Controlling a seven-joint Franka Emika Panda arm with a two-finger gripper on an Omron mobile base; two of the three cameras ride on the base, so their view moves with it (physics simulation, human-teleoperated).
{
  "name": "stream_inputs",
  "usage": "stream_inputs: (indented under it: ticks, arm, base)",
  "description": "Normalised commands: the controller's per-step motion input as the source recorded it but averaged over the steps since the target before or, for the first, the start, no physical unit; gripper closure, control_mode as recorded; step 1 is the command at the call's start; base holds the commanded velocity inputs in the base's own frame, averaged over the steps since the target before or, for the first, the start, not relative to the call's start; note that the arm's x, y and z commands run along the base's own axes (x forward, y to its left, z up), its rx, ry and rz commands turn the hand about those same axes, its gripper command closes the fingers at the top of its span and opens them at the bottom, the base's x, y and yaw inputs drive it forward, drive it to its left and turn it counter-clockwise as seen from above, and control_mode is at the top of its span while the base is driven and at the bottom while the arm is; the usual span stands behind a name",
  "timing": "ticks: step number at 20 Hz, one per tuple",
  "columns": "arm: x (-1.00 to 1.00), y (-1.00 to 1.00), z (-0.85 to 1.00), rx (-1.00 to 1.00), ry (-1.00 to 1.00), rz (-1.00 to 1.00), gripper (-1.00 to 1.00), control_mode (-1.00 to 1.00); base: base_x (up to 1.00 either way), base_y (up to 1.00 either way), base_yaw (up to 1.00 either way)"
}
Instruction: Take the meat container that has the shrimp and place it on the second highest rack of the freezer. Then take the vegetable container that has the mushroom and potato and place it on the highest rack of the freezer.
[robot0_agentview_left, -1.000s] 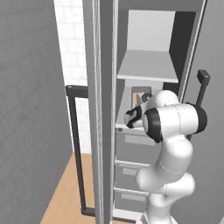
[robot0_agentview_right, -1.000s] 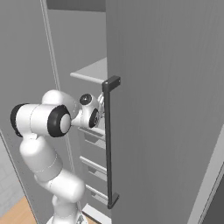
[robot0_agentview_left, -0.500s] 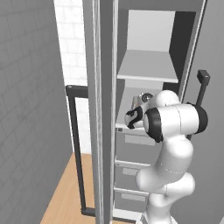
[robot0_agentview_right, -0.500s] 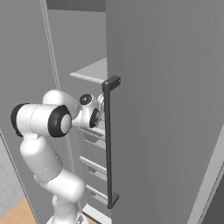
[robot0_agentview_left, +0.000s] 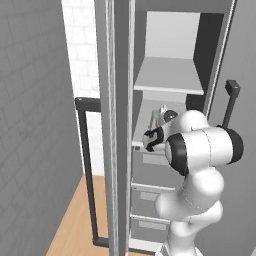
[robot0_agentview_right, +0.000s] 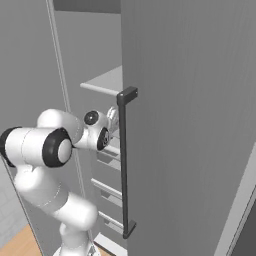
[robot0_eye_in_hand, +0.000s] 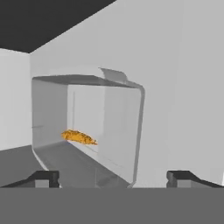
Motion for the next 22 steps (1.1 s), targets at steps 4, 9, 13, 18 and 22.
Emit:
stream_inputs:
  ticks: [4,9,13,18,22]
  arm:
    - [-0.22,0.0,0.78,0.0,-0.05,-0.01,-1.0,-1.0]
    - [-0.17,-0.01,0.63,-0.01,0.0,-0.05,-1.0,-1.0]
    - [-0.67,0.0,0.28,-0.07,0.15,-0.04,-1.0,-1.0]
    - [-0.84,0.01,0.23,-0.1,0.22,-0.01,-1.0,-1.0]
    - [-0.72,0.0,0.53,-0.03,0.28,0.0,-1.0,-1.0]
  base:
    - [0.0,0.0,0.0]
    - [0.0,0.0,0.0]
    - [0.0,0.0,0.0]
    - [0.0,0.0,0.0]
    - [0.0,0.0,0.0]
